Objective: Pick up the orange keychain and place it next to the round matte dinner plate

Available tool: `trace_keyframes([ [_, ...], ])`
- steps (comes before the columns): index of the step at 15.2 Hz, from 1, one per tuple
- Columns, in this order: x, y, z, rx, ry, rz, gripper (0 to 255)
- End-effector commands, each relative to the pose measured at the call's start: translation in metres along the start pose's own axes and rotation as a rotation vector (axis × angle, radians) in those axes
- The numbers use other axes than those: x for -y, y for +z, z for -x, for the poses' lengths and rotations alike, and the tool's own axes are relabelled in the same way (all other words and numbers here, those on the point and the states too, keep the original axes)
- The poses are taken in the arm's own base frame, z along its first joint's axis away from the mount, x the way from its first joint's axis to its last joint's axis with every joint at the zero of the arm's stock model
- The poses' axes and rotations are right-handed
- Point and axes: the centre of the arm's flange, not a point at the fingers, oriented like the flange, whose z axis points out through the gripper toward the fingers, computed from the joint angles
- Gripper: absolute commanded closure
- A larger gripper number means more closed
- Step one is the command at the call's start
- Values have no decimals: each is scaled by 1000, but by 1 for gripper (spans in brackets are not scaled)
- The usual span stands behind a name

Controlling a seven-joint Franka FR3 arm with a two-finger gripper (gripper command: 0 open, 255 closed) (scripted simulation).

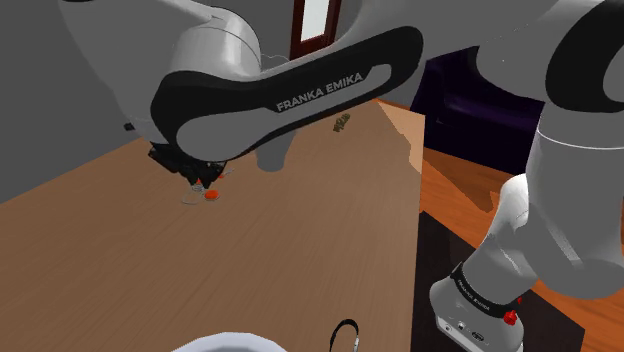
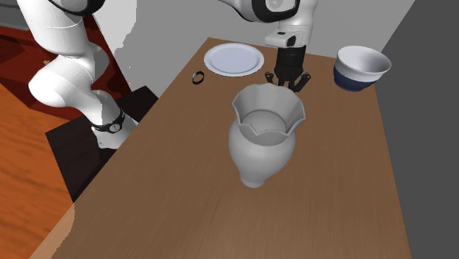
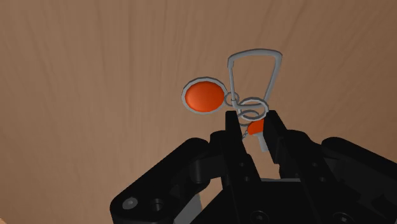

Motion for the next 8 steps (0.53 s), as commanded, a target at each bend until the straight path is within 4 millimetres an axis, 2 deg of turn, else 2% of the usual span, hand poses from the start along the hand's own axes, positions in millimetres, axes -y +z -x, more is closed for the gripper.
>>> trace_keyframes([
  [1,-8,-9,24,-1,1,0,255],
  [8,-36,-38,107,-1,1,0,255],
])
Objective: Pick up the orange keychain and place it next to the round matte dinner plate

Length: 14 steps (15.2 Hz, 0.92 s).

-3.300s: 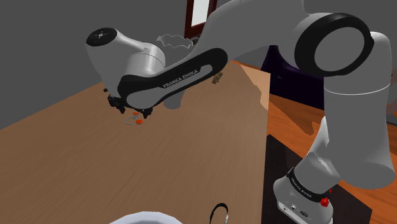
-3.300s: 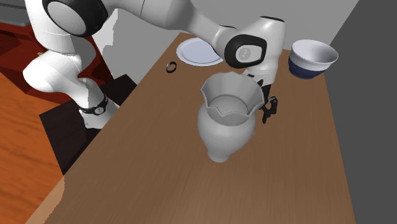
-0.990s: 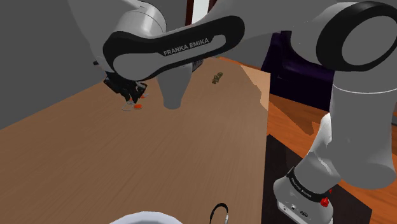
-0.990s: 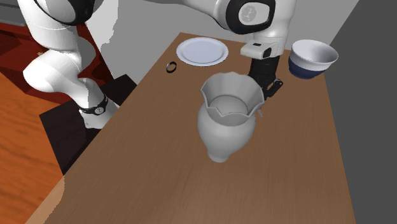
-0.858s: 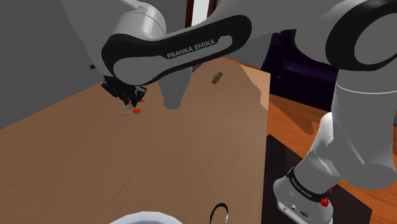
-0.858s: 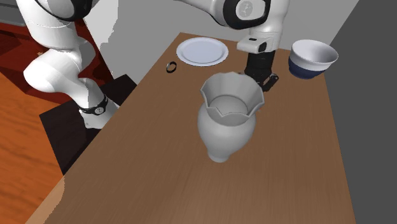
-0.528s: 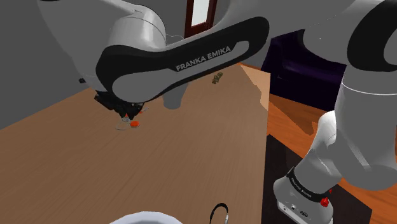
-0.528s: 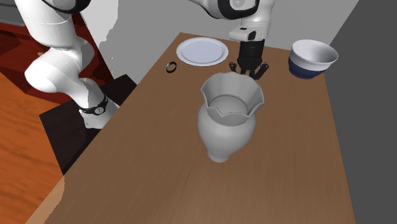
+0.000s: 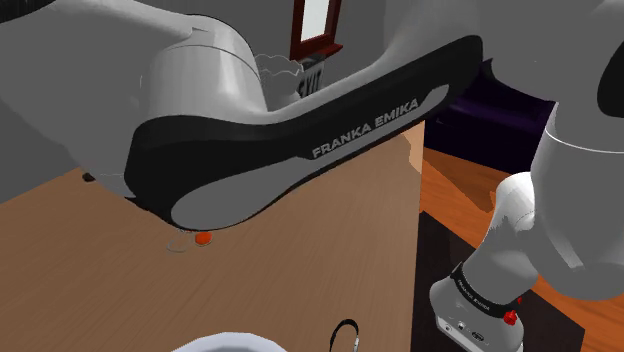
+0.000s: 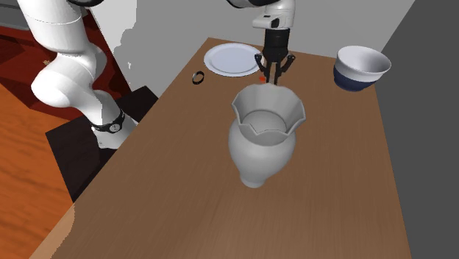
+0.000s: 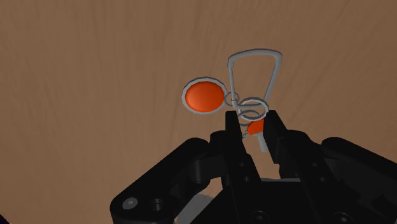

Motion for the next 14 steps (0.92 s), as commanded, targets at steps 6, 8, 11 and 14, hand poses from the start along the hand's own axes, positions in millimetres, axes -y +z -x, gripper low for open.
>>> trace_keyframes([
  [6,-22,-13,68,0,1,0,255],
  [8,-22,-3,71,0,1,0,255],
  [11,-22,12,76,0,1,0,255],
  [14,-23,27,81,0,1,0,255],
])
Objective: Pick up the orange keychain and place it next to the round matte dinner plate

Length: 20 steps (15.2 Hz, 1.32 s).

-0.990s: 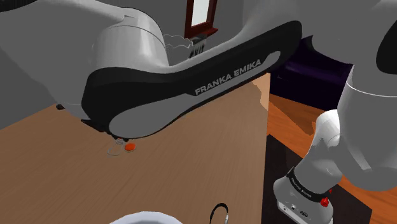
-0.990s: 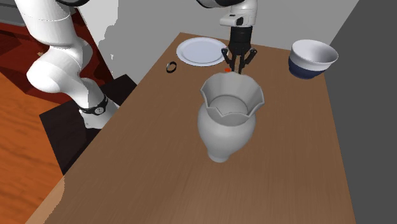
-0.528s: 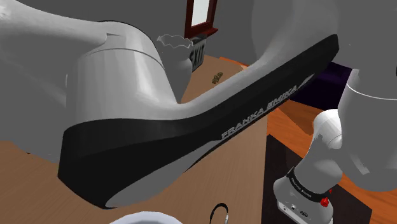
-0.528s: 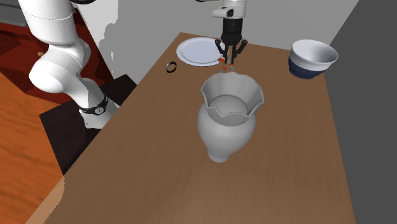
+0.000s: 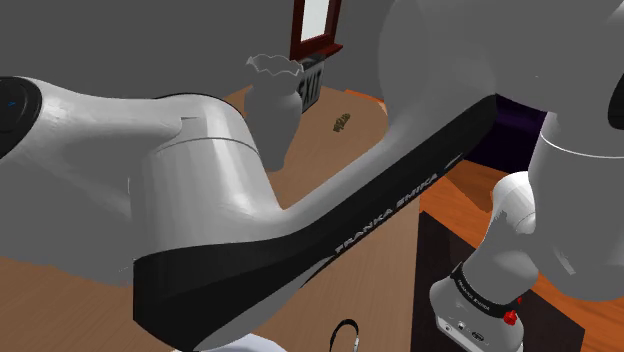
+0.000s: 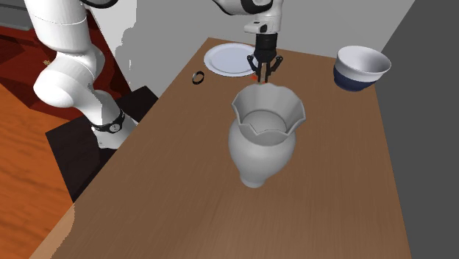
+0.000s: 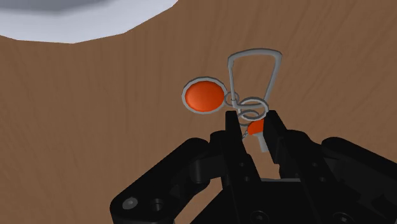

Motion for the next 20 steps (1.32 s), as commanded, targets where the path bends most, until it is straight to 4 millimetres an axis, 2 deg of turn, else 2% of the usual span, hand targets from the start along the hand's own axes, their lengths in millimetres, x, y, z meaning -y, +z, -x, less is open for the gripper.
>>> trace_keyframes([
  [1,1,11,3,0,0,0,255],
  [5,0,28,9,0,0,0,255],
  [12,0,28,9,0,0,0,255],
  [13,0,28,9,0,0,0,0],
  [18,0,28,9,0,0,0,0],
  [20,0,2,9,0,0,0,0],
])
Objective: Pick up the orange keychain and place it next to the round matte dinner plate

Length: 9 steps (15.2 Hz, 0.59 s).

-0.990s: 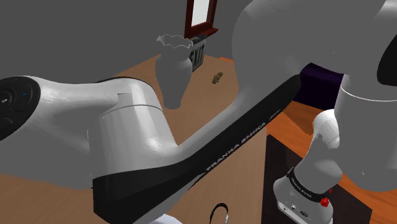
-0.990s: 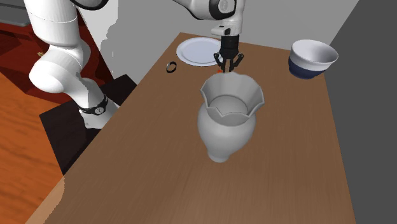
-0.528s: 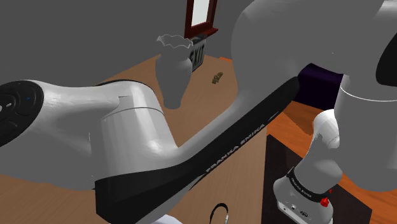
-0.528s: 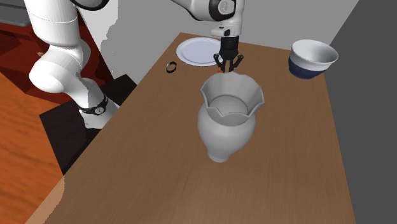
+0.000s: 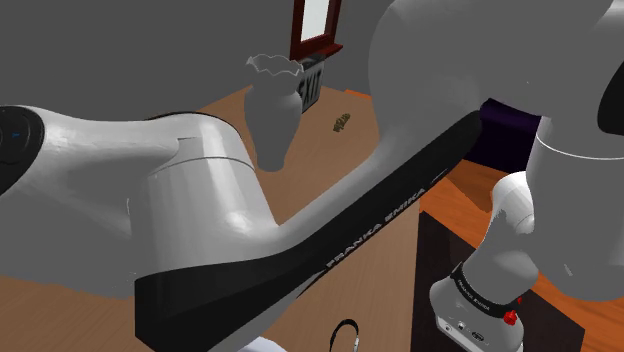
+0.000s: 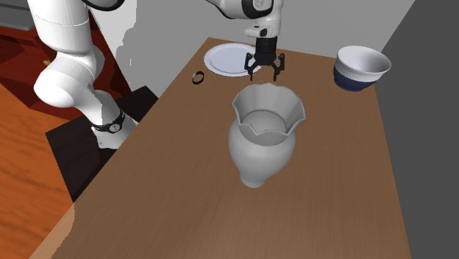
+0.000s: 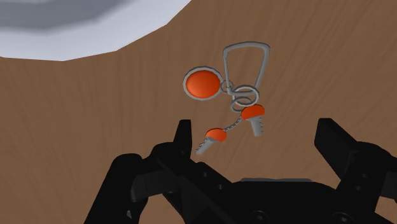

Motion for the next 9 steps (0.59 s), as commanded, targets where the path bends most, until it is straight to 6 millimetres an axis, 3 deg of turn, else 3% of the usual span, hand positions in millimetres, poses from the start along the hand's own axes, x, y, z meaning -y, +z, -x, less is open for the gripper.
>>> trace_keyframes([
  [1,-1,-24,0,0,0,1,0],
  [2,-1,-34,0,0,0,1,0],
  [9,-1,-34,0,0,0,1,0],
])
